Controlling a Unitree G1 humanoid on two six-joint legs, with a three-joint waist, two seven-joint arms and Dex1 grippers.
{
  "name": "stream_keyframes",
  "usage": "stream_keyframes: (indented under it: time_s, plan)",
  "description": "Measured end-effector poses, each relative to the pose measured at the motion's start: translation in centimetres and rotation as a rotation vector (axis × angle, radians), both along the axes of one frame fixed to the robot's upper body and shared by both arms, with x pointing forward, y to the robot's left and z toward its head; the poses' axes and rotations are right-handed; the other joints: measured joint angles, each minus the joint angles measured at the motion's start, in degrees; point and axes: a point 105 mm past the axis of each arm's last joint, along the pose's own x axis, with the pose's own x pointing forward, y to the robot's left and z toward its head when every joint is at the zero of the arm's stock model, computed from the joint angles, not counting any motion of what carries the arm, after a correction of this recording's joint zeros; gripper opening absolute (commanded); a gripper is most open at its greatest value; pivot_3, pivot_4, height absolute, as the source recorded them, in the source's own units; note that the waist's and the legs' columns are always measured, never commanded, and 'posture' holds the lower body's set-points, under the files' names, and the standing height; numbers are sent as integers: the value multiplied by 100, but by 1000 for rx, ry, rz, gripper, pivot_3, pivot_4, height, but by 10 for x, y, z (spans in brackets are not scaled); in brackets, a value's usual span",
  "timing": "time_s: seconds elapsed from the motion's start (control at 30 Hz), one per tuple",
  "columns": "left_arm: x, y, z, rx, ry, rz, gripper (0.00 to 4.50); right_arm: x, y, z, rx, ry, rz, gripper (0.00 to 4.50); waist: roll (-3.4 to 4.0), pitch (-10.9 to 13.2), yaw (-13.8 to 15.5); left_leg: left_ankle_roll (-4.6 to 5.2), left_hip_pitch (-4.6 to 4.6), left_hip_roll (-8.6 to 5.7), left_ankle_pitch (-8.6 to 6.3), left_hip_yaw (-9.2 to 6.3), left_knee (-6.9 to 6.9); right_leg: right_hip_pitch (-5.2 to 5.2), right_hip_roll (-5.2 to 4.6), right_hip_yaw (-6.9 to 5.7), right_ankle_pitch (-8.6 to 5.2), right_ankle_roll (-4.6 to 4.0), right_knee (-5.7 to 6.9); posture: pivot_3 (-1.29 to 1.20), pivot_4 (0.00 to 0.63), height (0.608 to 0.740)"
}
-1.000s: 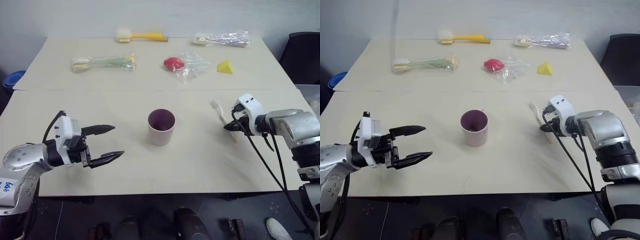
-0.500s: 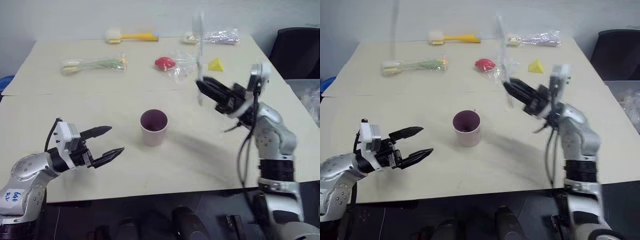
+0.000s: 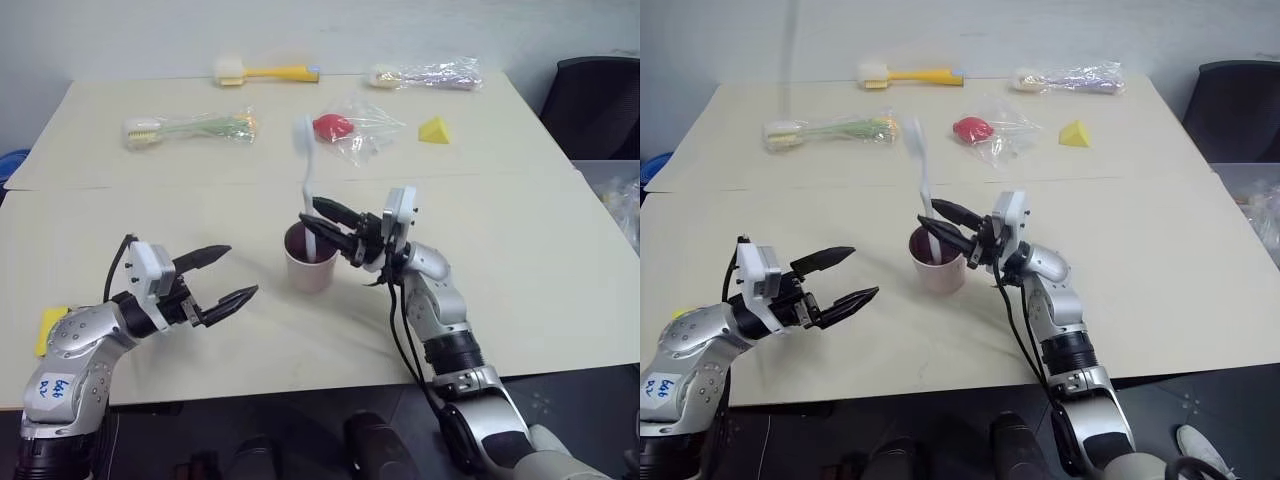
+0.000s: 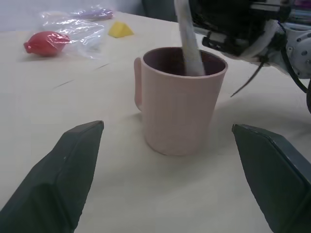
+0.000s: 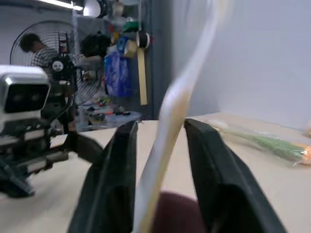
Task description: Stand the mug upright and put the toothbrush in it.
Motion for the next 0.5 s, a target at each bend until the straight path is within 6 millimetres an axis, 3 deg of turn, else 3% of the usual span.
stream_keyframes:
  time_s: [0.13,0.23,0.3,0.37,0.4,0.43,0.5]
  plan:
    - [0,11,7,24,-41,38,4500,-2,-21,-2,-55,-30,-32,3578,0,0,30,0,0,-2,0,-4,5,2,-5,0,0,0,-15,0,150,740]
    - [-1,21,3,57,-38,69,4500,-8,-58,0,-132,-49,-102,4473,0,0,77,4,0,-5,-2,-10,3,9,-10,-3,0,0,-23,0,150,740]
    - [-3,28,-1,83,-34,89,4500,-16,-86,-7,-203,-31,-149,4473,0,0,105,5,0,-4,-3,-11,2,14,-8,-3,0,0,-32,0,150,740]
    - [-8,35,-6,123,-26,95,4500,-30,-121,-28,-337,25,-187,4473,0,1,186,8,0,-5,-5,-11,-8,16,-8,-3,0,0,-44,0,150,740]
    - [-14,47,-17,161,14,115,4500,-45,-154,-47,-442,97,-224,4473,3,2,228,12,1,-5,-7,-10,-16,25,-7,-3,0,0,-68,0,150,740]
    - [-19,56,-24,184,47,135,4500,-55,-171,-57,-500,141,-241,4473,5,4,254,13,4,-5,-7,-7,-23,31,-6,-1,0,0,-83,0,150,740]
    - [-26,68,-35,215,90,159,4500,-73,-194,-69,-576,183,-249,4473,-4,10,250,17,38,-3,-10,-1,-26,69,3,8,0,1,-100,0,150,740]
